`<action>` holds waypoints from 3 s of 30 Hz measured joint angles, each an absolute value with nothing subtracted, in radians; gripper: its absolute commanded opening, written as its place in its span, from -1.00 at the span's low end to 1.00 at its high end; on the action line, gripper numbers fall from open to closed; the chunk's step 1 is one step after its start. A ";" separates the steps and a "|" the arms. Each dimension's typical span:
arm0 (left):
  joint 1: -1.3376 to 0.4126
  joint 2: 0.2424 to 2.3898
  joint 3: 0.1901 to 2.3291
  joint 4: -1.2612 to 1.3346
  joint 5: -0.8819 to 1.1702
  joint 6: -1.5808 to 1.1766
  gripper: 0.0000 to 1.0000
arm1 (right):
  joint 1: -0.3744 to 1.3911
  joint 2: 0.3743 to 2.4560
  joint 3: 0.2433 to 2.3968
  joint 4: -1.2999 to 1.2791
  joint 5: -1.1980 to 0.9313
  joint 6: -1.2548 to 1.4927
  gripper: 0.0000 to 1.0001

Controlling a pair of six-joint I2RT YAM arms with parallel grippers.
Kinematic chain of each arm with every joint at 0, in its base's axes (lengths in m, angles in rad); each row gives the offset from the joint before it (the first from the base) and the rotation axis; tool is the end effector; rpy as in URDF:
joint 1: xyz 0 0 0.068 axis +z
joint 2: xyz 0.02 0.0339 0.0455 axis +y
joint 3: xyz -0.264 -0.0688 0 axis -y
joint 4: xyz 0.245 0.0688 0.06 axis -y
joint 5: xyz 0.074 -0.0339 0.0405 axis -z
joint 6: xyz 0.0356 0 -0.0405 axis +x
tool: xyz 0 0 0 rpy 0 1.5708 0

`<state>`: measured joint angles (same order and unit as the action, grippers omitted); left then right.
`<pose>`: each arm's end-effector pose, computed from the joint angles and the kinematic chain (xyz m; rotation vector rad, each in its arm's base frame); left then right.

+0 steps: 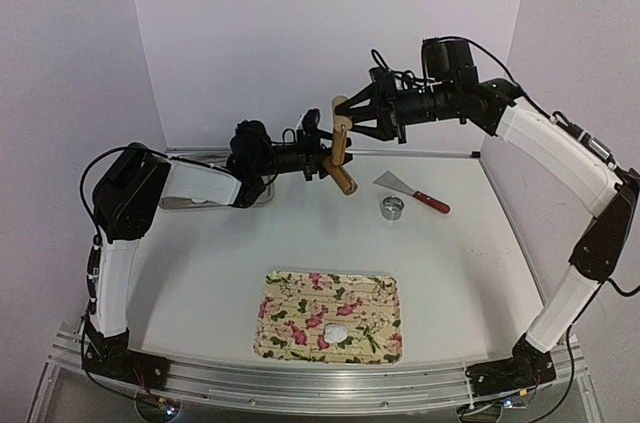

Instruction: Roll out the dumpling wrappers from the dough

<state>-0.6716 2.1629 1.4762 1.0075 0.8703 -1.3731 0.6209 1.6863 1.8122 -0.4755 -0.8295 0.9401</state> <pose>0.3642 -0.3242 0.2542 0.3936 1.7467 -2.1449 0.2922 0.2413 0.4324 -0.3146 2.2442 1.7440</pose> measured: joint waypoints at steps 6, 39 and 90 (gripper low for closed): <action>-0.660 2.166 1.476 0.997 0.876 -1.393 -0.60 | 0.620 1.677 1.792 -0.463 -0.820 0.935 -0.75; -0.623 2.028 1.398 0.496 1.065 -1.042 -1.00 | 0.614 1.650 1.598 -0.634 -0.616 0.544 0.63; -0.628 2.077 1.486 0.105 1.171 -0.833 -1.00 | 0.614 1.650 1.557 -0.678 -0.571 0.322 -1.00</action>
